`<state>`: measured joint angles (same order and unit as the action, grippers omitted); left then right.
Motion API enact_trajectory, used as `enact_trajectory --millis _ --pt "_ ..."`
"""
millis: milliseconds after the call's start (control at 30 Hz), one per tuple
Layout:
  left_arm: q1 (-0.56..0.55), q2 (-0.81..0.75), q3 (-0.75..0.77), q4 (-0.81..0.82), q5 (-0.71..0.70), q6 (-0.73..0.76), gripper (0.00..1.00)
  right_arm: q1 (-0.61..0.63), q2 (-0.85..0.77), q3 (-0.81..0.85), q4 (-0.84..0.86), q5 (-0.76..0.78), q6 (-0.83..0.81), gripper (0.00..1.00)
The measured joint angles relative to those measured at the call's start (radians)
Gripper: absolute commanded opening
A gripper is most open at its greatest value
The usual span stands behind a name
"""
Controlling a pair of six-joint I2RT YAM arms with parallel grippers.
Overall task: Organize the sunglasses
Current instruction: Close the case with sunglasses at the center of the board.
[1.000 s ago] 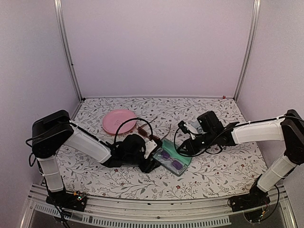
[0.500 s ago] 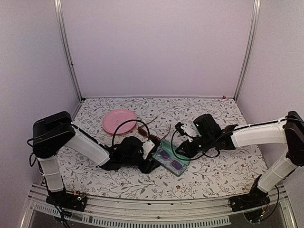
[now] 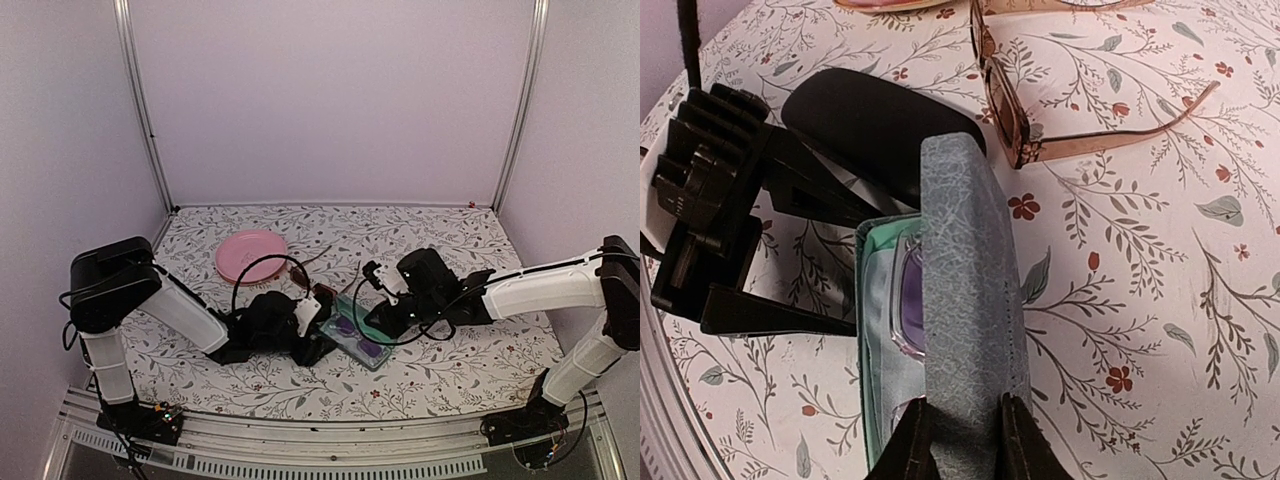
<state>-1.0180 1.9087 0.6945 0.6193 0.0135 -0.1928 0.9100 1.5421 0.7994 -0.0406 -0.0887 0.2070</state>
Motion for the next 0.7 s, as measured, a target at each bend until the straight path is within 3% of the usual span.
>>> enact_trajectory --millis 500,700 --pt "-0.009 0.000 -0.017 0.028 -0.033 -0.007 0.63 0.072 0.031 0.008 0.032 0.080 0.041 0.30" --pt "-0.017 0.005 -0.019 0.046 -0.037 -0.040 0.62 0.131 0.082 0.008 0.063 -0.027 0.087 0.40"
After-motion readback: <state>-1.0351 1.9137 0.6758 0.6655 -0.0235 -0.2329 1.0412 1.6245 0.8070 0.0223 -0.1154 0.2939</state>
